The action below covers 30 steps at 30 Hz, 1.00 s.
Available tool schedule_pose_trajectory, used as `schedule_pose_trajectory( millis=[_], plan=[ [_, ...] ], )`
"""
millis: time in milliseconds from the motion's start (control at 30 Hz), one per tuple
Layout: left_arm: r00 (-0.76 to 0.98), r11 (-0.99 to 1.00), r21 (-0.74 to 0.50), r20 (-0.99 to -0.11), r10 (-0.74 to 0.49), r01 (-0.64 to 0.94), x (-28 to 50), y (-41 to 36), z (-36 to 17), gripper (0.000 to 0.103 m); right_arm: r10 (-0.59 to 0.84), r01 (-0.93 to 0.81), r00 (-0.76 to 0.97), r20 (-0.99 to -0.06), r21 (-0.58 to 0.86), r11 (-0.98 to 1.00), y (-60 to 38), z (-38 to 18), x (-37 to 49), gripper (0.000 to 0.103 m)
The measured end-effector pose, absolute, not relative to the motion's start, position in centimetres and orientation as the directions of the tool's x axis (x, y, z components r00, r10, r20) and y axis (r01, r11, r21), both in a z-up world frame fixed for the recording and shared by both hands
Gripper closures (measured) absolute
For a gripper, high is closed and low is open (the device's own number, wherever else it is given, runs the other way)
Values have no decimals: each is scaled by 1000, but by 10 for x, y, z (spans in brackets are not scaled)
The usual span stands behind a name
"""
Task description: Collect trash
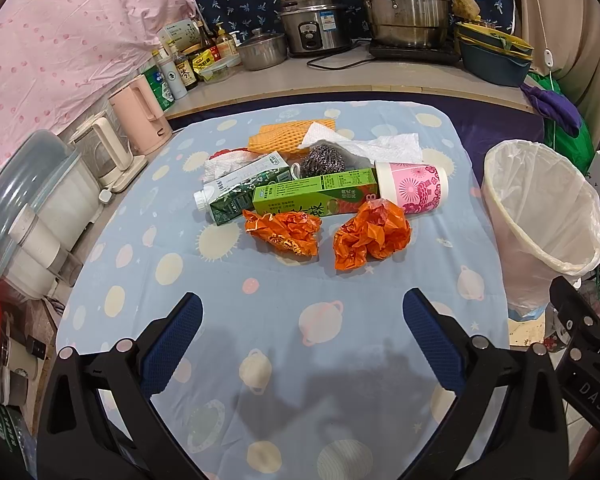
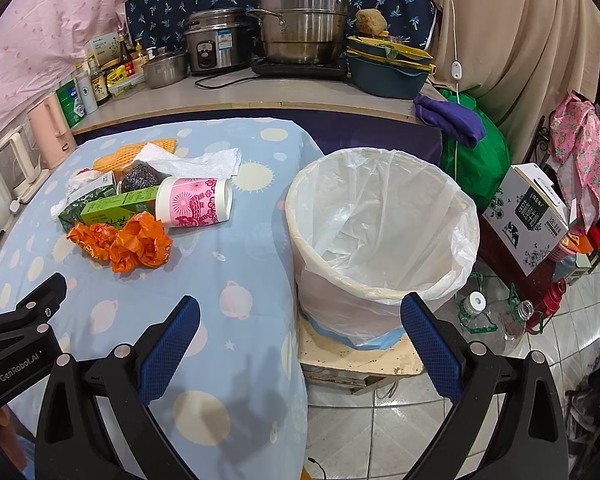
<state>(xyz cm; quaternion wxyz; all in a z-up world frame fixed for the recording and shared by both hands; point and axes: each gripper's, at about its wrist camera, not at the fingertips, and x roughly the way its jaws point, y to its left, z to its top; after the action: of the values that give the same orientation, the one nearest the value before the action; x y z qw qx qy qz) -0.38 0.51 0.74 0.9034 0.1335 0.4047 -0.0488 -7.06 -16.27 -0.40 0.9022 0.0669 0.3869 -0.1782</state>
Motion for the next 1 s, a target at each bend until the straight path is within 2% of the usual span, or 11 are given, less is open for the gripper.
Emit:
schedule_pose_trajectory(
  millis=[1000],
  plan=[
    [668, 960, 202, -744, 21, 195, -4, 3, 8, 7, -271, 375, 634, -724, -19, 927, -162, -5, -71, 7]
  ],
)
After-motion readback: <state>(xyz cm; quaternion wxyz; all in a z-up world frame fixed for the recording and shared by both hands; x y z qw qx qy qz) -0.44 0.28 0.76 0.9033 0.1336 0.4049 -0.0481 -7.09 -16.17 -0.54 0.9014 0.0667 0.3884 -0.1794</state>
